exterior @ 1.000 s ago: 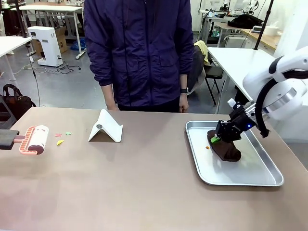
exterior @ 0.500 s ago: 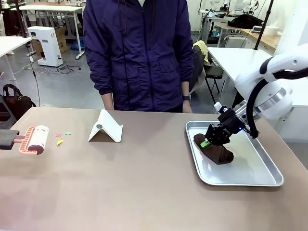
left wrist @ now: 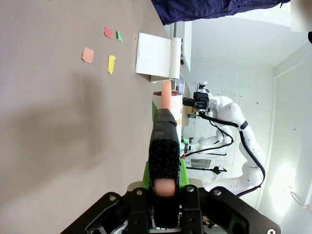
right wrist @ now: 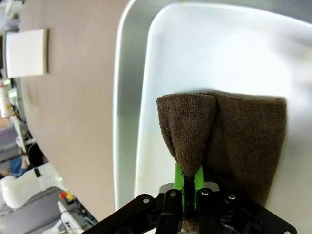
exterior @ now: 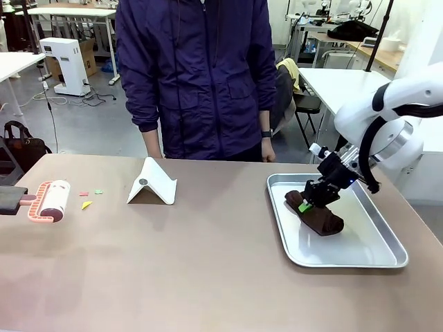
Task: Clean the surface of the table.
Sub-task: If a person points to the right, clean the right side of the table with your right hand, and if they point to the left, clean the left side with your left hand.
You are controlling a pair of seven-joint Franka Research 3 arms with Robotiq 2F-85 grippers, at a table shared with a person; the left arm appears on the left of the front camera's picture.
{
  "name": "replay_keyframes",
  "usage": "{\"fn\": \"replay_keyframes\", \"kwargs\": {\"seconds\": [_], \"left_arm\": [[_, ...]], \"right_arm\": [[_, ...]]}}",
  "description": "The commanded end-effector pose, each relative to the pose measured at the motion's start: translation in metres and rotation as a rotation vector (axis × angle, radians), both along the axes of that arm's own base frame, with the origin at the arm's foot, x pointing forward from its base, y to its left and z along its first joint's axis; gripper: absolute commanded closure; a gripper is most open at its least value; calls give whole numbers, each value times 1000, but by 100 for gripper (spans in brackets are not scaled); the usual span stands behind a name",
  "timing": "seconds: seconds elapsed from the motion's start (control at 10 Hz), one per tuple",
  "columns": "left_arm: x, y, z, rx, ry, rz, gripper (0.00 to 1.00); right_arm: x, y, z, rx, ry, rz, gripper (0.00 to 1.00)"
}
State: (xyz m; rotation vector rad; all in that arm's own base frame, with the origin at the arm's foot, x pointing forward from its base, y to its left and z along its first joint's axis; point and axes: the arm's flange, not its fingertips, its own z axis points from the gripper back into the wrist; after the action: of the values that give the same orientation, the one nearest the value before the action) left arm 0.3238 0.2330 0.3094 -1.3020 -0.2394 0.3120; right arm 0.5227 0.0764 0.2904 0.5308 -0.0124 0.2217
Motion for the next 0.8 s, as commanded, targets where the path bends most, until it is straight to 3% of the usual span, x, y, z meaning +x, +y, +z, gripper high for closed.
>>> {"fn": "replay_keyframes", "kwargs": {"seconds": [0.0, 0.4, 0.7], "left_arm": [[-3, -1, 3, -11, -8, -6, 100], [-3, -1, 3, -11, -8, -6, 100], [-3, -1, 3, -11, -8, -6, 100]], "right_arm": [[-5, -19, -9, -68, -2, -106, 91], [-11, -85, -3, 17, 17, -372, 91], [-25, -117, 6, 280, 68, -501, 91]]}}
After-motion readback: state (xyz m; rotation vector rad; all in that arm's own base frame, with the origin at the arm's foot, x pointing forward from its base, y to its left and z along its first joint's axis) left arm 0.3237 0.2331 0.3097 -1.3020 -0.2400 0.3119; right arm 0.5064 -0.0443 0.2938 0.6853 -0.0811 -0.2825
